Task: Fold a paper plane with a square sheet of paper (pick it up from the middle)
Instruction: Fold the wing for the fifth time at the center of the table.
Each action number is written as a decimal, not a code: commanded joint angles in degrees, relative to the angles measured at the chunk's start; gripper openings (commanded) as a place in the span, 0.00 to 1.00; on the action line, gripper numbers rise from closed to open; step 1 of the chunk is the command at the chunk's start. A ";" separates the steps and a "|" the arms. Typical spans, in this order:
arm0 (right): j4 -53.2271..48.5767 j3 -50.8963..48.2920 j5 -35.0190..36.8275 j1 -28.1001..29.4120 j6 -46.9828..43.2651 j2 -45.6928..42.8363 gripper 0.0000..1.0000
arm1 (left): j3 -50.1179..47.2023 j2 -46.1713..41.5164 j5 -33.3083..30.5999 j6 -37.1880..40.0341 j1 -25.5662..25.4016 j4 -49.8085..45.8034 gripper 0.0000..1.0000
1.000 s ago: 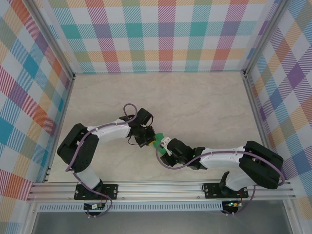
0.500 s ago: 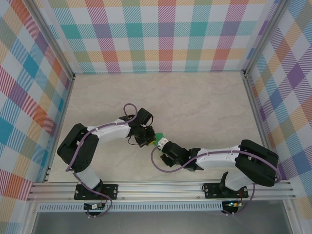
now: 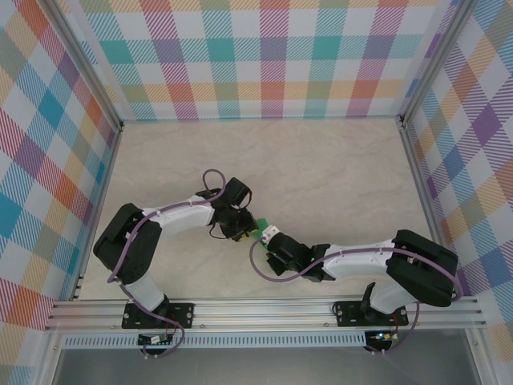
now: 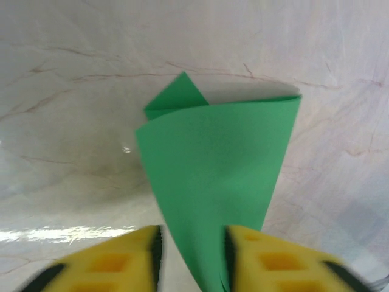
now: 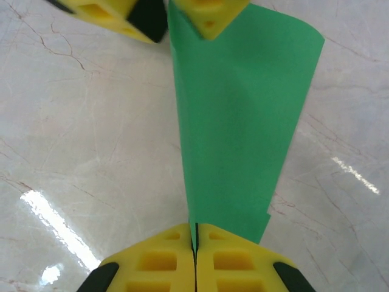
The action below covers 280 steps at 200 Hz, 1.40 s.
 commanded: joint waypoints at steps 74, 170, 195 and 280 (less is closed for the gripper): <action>13.26 -4.58 -18.01 -6.75 15.61 0.43 0.03 | -4.01 -16.13 -9.33 1.65 -0.04 -4.12 0.63; 20.73 -7.49 -27.10 -12.31 29.68 5.36 0.04 | -12.38 -17.50 -2.16 -0.39 -0.23 7.89 0.46; 21.81 -8.14 -28.89 -13.69 33.53 6.38 0.04 | -13.50 -17.50 -1.28 -0.56 -0.30 9.59 0.44; 24.87 -11.42 -31.37 -16.82 39.85 1.89 0.06 | -14.93 -16.51 0.49 -0.96 -0.39 15.05 0.40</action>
